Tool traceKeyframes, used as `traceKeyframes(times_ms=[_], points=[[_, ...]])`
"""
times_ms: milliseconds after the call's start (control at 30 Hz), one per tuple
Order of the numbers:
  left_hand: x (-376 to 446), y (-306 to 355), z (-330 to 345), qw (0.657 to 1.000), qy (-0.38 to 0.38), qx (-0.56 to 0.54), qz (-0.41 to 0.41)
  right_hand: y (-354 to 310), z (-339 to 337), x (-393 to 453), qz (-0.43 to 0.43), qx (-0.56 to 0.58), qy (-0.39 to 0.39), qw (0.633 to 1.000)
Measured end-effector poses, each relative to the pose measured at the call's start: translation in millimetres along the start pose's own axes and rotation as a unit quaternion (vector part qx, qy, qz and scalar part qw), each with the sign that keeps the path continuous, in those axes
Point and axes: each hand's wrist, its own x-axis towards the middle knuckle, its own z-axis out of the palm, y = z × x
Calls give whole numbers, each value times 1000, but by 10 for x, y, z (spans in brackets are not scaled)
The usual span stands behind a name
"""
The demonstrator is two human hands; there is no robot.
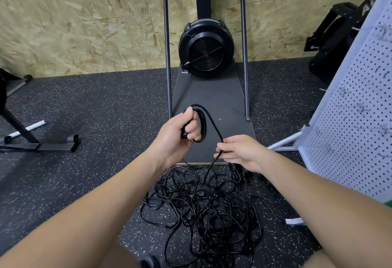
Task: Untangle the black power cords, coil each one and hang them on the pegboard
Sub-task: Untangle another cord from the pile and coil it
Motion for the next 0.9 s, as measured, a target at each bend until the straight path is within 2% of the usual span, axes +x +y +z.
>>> traceKeyframes(times_ms=[100,133,200,267,333,400,433,467,533,600,633,667,733,833,900], points=[[51,7,-72,999,34,-2,17,10,75,36,-22,44,92,995],[61,5,-89,999,44,0,21,5,102,41,-36,10,128,991],[76,-3,-111,998,64,1,24,-10,146,41,-81,-156,189,966],[83,-2,-140,997,68,10,27,-63,230,-40,-136,-363,202,899],[77,-4,-158,997,63,41,31,-162,377,-218,-180,-536,166,808],[45,-4,-135,992,71,98,38,-249,521,-374,-227,-641,98,727],[32,-7,-125,988,74,126,42,-277,570,-432,-251,-652,60,713],[14,-6,-110,984,72,154,44,-310,603,-498,-274,-640,20,718],[5,-34,-123,973,63,219,39,-361,601,-575,-313,-564,-47,763],[-5,-69,-176,932,59,354,39,-413,519,-593,-339,-502,-58,794],[-8,-90,-186,914,41,403,35,-433,460,-594,-353,-481,-39,802],[-14,-107,-171,910,17,414,21,-449,412,-606,-365,-463,-17,808],[-33,-104,-95,923,-17,385,-6,-472,360,-636,-373,-444,35,814],[-45,-60,-8,933,-57,354,-42,-501,344,-673,-359,-468,131,797],[-68,-70,10,925,-97,365,-49,-527,307,-677,-342,-449,140,813]])
